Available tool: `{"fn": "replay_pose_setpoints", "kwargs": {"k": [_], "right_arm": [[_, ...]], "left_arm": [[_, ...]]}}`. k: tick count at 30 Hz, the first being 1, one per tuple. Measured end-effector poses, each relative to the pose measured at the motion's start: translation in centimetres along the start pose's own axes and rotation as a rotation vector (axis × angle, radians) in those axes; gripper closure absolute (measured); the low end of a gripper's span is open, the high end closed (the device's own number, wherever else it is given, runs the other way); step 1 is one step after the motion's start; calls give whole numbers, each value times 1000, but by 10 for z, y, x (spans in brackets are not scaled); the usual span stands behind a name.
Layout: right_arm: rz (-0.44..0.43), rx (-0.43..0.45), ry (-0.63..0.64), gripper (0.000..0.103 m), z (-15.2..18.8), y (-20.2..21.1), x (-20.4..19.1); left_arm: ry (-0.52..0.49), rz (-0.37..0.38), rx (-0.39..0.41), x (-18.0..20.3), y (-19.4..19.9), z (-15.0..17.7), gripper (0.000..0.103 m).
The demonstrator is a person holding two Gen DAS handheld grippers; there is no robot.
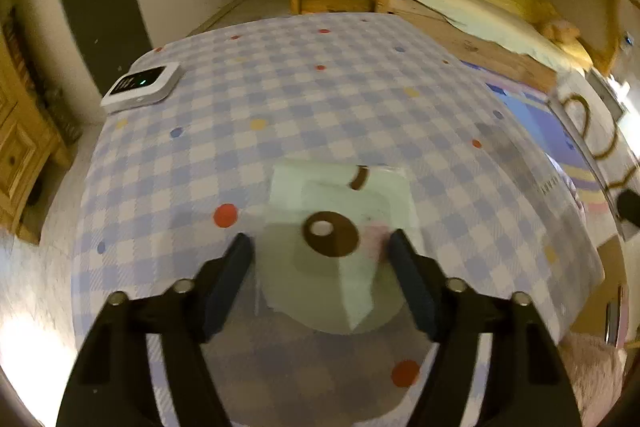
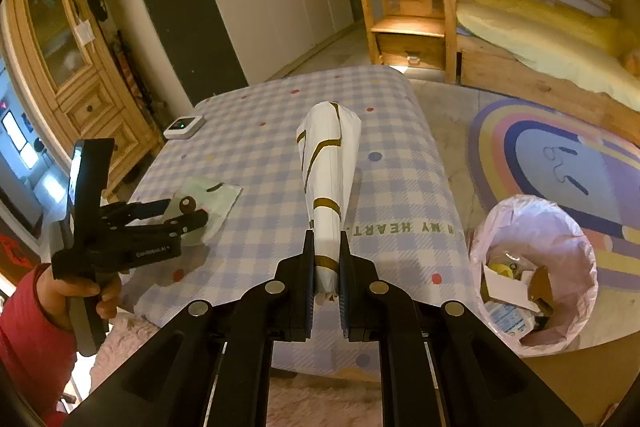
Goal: Collect trash
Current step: 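Grasp the pale green napkin with the left gripper while the right holds the bag, then carry the napkin and bag over the wastebasket and open both grippers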
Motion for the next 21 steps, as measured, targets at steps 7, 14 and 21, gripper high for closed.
{"fn": "replay_pose_setpoints", "kwargs": {"k": [7, 14, 21], "right_arm": [[1, 15, -3, 91, 0, 5, 1], [34, 70, -57, 91, 5, 27, 27], [165, 119, -151, 91, 24, 57, 86]], "left_arm": [[-23, 67, 2, 21, 16, 5, 77], [-79, 157, 180, 71, 74, -10, 86], [-218, 272, 273, 179, 99, -20, 85]]}}
Point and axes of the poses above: each gripper's, at about its wrist camera, not at the fingertips, and y roughly against the way its jaws point, x to its right, z to its underside, the point moved 6 cm from there along -y, roughly the way its jaws point, and after that the axes turned 8 degrees about y, right-handed, at the moved point
